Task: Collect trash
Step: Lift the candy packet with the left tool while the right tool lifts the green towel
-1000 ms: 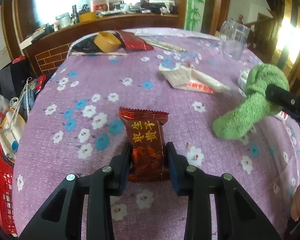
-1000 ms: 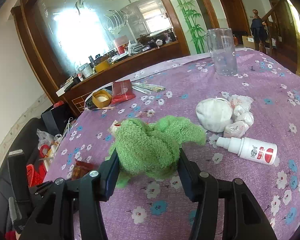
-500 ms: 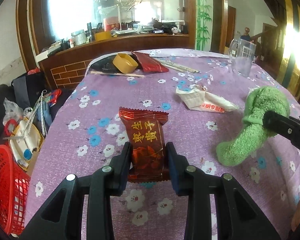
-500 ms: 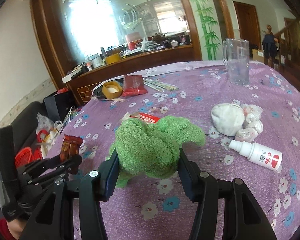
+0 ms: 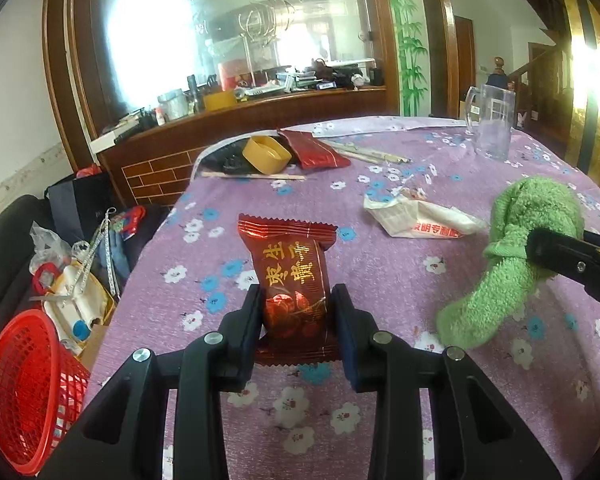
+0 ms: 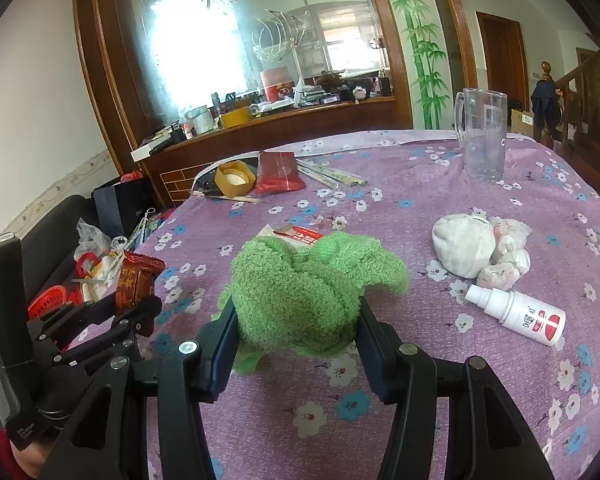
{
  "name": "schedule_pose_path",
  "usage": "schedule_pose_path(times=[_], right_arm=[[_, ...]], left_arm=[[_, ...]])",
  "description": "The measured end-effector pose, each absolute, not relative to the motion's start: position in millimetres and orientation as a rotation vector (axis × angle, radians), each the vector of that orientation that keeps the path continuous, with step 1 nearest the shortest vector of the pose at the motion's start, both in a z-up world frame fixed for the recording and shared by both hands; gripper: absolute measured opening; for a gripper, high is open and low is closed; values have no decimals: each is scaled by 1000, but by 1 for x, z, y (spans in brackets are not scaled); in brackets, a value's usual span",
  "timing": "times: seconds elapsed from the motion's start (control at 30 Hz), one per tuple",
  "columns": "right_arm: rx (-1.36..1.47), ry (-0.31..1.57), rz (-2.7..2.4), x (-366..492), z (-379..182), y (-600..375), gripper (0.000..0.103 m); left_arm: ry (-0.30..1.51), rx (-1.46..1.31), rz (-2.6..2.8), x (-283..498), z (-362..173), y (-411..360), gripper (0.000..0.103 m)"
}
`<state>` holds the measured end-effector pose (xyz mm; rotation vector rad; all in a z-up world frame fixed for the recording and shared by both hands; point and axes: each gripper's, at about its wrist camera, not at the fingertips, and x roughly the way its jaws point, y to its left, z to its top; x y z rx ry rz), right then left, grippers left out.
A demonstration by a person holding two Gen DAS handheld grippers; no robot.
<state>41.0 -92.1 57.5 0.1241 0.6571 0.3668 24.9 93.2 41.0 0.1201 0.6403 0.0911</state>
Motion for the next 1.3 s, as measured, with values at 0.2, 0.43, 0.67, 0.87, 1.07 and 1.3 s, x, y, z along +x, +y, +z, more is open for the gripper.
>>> schedule_pose_path(times=[0.2,0.43,0.67,0.87,1.07,1.3], right_arm=[[124,649,373,39,59,-90,59],[122,647,374,37,61,-89,59],[122,647,373,37,60,-89,59],[123,646,372,37,61,-89,59],[122,646,371,37,61,-88,59],[124,644,370,36,61,-89,59]], left_arm=[[628,137,98,24,42,91,33],[624,144,103,24,43,90,33],[610,156,111,22,44,88,33],[605,160,113,21,45,88,33],[603,161,113,21,46,88,33],[605,162,112,21,45,88,33]])
